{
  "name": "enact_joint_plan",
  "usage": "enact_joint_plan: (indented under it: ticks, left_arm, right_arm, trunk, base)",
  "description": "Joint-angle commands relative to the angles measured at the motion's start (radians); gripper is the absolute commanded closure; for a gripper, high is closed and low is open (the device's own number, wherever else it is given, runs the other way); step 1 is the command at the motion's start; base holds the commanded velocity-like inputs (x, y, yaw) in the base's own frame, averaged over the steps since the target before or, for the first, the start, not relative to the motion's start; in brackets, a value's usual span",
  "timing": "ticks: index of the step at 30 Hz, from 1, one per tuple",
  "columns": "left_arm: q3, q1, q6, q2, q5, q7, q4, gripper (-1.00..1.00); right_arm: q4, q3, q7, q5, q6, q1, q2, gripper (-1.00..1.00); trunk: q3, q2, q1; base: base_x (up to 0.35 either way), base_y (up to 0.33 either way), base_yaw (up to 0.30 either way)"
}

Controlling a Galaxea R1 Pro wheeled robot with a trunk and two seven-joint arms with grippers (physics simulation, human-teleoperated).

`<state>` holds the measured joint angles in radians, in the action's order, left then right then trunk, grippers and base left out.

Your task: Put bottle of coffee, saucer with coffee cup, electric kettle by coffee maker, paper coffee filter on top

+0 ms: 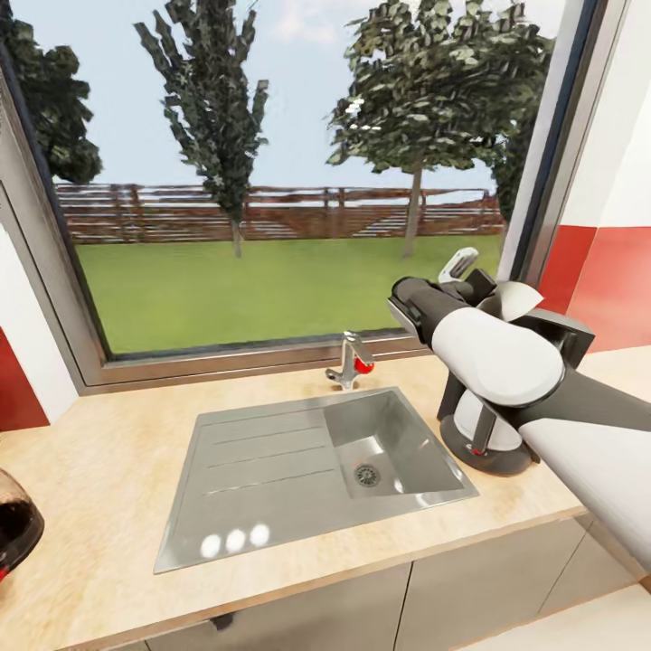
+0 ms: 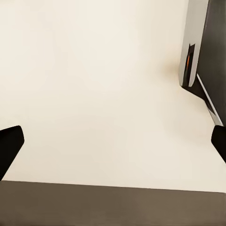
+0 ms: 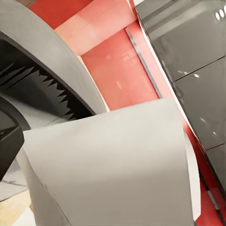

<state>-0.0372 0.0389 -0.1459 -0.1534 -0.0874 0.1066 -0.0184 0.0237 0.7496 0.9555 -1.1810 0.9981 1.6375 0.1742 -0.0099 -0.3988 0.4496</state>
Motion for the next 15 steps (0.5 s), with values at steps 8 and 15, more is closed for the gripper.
enact_joint_plan:
  ticks: [8,15]
  left_arm:
    - [-0.004,0.001,-0.003,0.000,-0.009,0.002,0.000,-1.00]
    - [-0.004,0.002,-0.003,0.002,-0.009,0.002,0.000,-1.00]
  right_arm:
    - [0.000,0.008,0.005,-0.003,0.001,-0.006,0.000,1.00]
    - [0.001,0.008,0.005,-0.007,0.002,-0.008,0.000,1.00]
  trunk:
    - [-0.004,-0.001,0.000]
    - [-0.005,-0.001,0.000]
  base:
    - [0.021,-0.014,0.047]
    - [0.104,-0.077,0.026]
